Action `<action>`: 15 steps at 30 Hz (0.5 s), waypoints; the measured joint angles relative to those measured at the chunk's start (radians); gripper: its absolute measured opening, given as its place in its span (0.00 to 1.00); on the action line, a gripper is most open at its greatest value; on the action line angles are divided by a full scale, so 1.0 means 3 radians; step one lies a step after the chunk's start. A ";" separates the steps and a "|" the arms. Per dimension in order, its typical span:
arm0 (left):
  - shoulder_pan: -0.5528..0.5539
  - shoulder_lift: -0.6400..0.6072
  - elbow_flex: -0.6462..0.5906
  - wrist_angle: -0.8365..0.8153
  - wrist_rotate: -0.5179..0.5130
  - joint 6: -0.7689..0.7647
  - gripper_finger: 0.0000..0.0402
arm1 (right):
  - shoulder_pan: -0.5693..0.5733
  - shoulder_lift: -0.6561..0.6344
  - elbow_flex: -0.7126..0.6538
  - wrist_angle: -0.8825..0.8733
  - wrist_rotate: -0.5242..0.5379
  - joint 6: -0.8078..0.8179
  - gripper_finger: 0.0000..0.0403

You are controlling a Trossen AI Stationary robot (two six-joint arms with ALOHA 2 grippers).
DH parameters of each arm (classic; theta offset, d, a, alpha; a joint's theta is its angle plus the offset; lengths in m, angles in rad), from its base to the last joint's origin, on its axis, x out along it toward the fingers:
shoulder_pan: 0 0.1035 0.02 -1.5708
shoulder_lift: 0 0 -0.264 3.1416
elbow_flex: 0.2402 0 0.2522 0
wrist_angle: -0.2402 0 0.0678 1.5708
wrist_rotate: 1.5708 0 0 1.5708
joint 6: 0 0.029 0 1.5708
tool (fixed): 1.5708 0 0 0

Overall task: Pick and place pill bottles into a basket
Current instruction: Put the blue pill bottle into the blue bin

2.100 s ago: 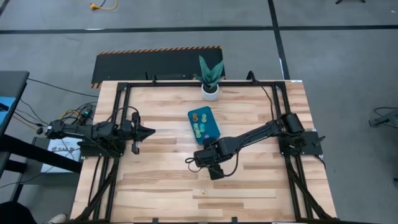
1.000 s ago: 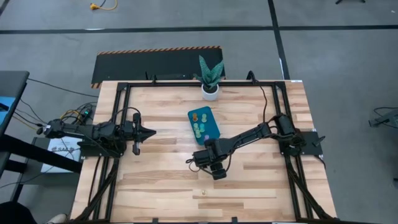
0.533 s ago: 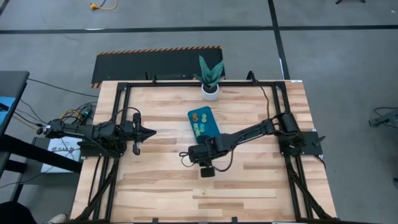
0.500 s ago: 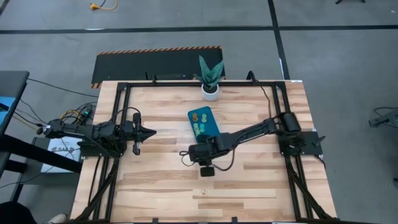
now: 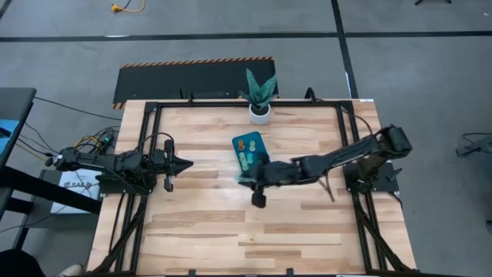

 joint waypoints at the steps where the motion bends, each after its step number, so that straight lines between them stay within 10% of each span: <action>1: 0.0001 0.0000 0.0000 0.0003 0.0001 -0.0001 0.02 | 0.0000 -0.0081 -0.0162 0.0209 0.0036 0.0003 0.23; 15: -0.0001 0.0127 -0.0001 0.0858 0.0367 -0.0347 0.02 | -0.0029 -0.0063 -0.1163 0.2276 0.0124 -0.0133 0.23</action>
